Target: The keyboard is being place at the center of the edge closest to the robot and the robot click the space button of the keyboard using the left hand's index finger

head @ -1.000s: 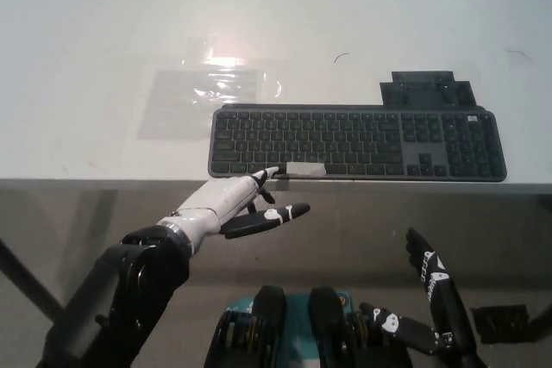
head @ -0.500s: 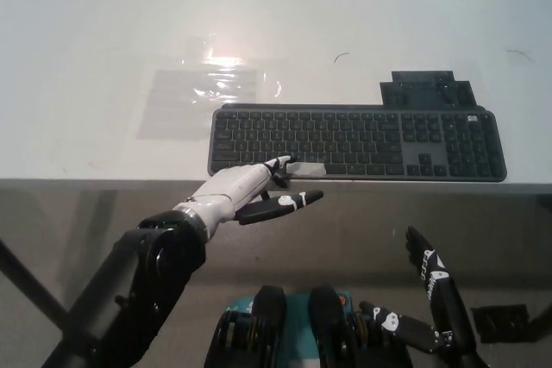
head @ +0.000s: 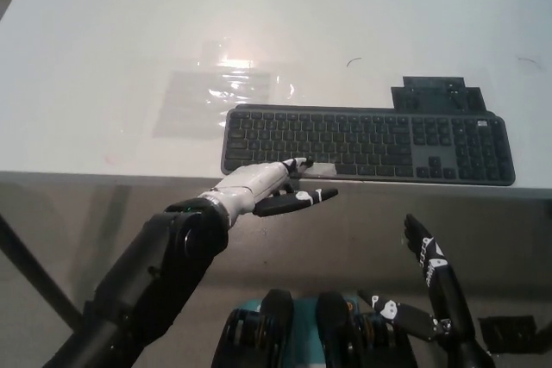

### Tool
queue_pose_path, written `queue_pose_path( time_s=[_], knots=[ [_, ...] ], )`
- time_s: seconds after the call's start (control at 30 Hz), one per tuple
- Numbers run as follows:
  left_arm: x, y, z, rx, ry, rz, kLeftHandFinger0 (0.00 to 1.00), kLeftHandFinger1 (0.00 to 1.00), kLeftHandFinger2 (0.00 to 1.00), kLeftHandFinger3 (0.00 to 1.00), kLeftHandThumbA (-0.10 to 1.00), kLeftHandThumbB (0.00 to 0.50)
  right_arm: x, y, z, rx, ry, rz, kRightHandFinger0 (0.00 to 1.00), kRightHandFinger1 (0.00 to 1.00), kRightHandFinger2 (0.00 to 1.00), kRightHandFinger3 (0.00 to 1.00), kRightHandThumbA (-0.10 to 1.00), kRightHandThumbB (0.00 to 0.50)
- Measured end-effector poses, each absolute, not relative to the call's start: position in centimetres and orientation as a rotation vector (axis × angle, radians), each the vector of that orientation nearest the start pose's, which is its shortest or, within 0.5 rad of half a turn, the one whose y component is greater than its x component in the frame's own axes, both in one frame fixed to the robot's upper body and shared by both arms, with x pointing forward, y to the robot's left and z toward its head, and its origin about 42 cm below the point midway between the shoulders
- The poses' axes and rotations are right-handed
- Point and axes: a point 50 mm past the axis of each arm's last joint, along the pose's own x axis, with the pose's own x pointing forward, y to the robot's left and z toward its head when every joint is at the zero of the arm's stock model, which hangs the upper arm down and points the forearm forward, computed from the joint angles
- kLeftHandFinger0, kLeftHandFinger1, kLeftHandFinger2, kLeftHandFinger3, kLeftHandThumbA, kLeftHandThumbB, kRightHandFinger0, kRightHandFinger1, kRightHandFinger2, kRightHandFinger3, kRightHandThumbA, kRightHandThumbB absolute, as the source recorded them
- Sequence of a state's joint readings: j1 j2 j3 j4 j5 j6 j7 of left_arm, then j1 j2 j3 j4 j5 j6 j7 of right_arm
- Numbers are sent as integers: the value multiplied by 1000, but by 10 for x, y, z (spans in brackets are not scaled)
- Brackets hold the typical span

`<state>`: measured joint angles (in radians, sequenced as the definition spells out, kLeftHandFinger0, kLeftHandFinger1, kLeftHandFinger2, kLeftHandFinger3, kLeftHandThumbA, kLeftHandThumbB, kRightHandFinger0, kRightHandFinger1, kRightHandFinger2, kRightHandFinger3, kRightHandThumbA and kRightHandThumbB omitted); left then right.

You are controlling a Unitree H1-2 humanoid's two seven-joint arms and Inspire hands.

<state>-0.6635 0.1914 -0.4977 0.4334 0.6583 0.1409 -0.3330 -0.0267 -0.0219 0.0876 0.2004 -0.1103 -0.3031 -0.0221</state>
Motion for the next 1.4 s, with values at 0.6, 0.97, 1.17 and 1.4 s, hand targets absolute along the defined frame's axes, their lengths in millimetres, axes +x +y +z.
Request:
queue_pose_path(
  time_s=[0.6,0.97,1.17,1.4],
  knots=[
    [406,122,167,1101,-182,-600,0,263,213,1000,1000,447,291,-194,71,-141,-145,105,1000,1000,1000,1000,1000,310],
    [332,124,205,814,-353,-604,0,8,208,1000,1000,486,289,-196,66,-144,-124,105,1000,1000,1000,1000,1000,295],
    [298,138,229,658,-430,-592,0,133,371,1000,1000,500,285,-197,61,-144,-108,103,1000,1000,1000,1000,1000,294],
    [269,164,236,533,-434,-596,108,62,103,1000,1000,455,284,-197,60,-144,-103,103,1000,1000,1000,1000,1000,276]
  ],
)
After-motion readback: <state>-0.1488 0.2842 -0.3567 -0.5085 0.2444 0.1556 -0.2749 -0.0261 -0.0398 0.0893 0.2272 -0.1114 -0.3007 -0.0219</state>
